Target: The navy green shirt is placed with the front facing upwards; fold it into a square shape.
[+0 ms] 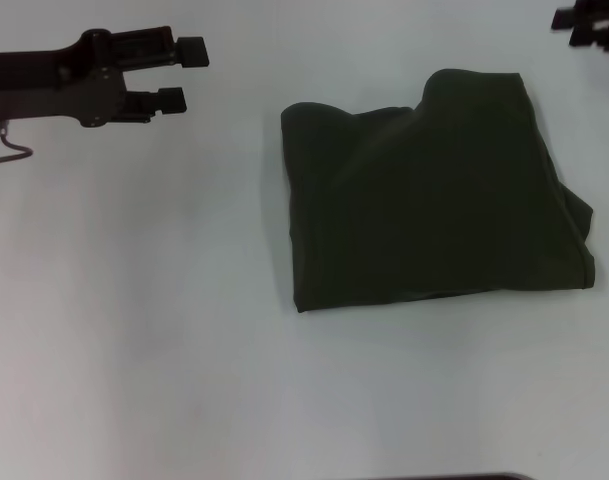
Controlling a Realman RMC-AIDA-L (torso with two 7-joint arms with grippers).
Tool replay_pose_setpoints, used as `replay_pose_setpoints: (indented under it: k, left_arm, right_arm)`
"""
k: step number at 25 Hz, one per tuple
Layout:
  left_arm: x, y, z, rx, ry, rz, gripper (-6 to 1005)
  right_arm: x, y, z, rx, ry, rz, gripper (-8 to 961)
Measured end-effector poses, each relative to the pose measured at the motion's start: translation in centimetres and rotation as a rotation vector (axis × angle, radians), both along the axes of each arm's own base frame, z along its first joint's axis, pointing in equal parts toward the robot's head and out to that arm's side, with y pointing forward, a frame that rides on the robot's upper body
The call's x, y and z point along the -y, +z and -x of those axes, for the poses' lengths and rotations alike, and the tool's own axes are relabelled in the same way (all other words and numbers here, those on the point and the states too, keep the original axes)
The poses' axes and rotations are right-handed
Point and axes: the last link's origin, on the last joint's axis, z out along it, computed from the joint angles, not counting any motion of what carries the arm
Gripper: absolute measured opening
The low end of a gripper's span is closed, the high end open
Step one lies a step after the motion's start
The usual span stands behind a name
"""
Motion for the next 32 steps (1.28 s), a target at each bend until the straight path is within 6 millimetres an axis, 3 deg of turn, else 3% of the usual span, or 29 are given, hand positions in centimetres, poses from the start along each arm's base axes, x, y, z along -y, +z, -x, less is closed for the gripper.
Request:
replay_pose_setpoints:
  k: [3, 9, 21, 25, 32]
  left_arm:
    - [0.0, 0.3, 0.0, -0.003, -0.005, -0.001, 878]
    - [0.0, 0.7, -0.2, -0.026, -0.047, 0.009, 878]
    - [0.8, -1.0, -1.5, -0.145, -0.112, 0.2, 875]
    - [0.8, -2.8, -1.0, -0.209, -0.064, 0.219, 865]
    - [0.8, -6.9, -1.4, -0.28, -0.045, 0.218, 848]
  right_arm:
    - [0.5, 1.0, 1.8, -0.043, 0.111, 0.052, 403]
    - [2.3, 0.6, 4.8, -0.07, 0.393, 0.156, 536]
    - [4.2, 1.6, 6.6, -0.113, 0.494, 0.257, 790]
    - [4.4, 1.6, 6.2, -0.121, 0.479, 0.25, 909]
    - [4.8, 1.2, 5.3, -0.13, 0.453, 0.239, 908]
